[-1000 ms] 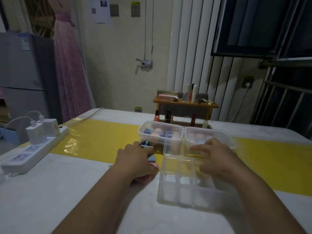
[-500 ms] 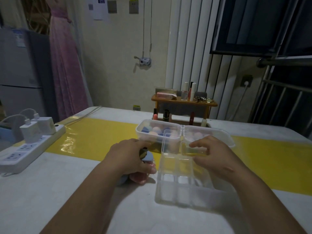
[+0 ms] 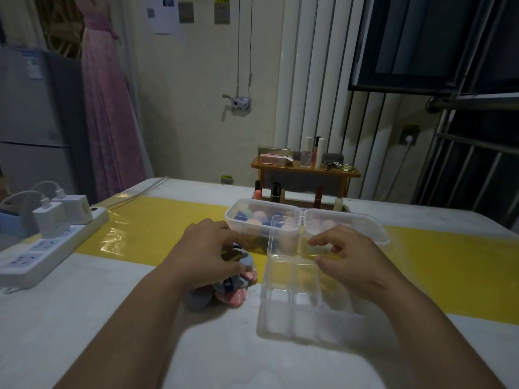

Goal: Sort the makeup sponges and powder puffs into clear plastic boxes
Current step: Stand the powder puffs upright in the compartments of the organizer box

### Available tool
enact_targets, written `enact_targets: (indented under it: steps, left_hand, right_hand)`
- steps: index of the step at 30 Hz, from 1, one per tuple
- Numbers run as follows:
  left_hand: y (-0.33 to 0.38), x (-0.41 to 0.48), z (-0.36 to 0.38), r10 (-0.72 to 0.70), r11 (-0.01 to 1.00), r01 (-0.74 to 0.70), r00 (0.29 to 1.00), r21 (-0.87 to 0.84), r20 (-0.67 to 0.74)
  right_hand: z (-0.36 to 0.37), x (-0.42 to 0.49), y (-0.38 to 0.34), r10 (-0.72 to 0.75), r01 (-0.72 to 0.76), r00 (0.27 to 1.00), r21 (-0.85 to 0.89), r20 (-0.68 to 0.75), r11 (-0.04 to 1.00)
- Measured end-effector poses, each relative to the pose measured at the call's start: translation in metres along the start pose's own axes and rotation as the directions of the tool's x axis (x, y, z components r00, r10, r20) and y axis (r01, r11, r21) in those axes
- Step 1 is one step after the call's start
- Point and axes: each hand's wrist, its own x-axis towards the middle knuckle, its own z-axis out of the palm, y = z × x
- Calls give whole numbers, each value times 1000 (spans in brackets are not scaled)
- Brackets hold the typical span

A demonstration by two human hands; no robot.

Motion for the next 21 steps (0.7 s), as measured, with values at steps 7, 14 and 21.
enact_targets:
  steps: [7,14,21]
  left_hand:
    - [-1,2,6,-60,993,58,998,-101,-20]
    - [-1,4,6,-99,984,100,995,-146,10]
    - [-5,5,6,-120,990,104,973,-90,-197]
  right_hand:
    - [3,-1,-3,-22,23,1000,12,-11,1000]
    - [12,2,-9,-58,59,998,-23,37,998]
    - [22,2,-10,-120,121,993,-56,13,991]
